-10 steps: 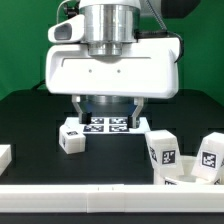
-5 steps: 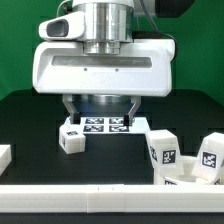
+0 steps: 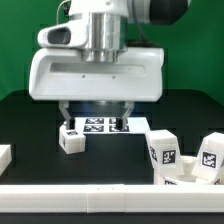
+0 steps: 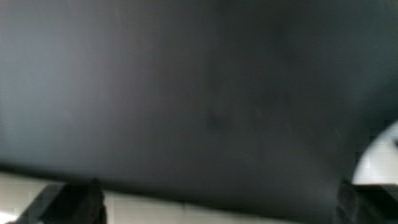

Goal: Assemble stool

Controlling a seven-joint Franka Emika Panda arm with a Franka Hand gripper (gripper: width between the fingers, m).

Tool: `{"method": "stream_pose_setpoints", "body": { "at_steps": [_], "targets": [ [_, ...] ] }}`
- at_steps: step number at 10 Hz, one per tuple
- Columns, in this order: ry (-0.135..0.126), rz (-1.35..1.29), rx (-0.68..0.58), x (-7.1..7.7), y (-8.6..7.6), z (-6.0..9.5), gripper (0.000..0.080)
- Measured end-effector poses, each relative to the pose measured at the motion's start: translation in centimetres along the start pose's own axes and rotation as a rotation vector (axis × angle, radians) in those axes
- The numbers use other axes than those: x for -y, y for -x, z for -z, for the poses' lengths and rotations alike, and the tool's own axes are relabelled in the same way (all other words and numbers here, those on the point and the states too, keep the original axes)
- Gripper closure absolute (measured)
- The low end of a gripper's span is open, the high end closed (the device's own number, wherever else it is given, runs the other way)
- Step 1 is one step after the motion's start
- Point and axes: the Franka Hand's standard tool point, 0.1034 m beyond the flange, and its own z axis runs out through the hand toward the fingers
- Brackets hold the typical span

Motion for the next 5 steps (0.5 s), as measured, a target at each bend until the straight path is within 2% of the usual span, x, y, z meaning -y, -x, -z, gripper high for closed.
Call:
{"method": "stream_pose_setpoints", "body": {
  "at_steps": [1, 2, 3, 4, 5],
  "targets": [
    [0.008, 0.016, 0.018, -0.7, 1.9, -0.8, 0.0151],
    [0.022, 0.026, 0.018, -1.8, 2.8, -1.4, 0.0151],
    [0.039, 0.017, 0.002, -2.8, 3.0, -1.5, 0.0151],
    [0.024, 0.004, 0.025, -2.3, 3.2, -1.6, 0.0151],
    [0.022, 0.002, 0.027, -2.2, 3.2, -1.6, 0.0151]
  ]
}}
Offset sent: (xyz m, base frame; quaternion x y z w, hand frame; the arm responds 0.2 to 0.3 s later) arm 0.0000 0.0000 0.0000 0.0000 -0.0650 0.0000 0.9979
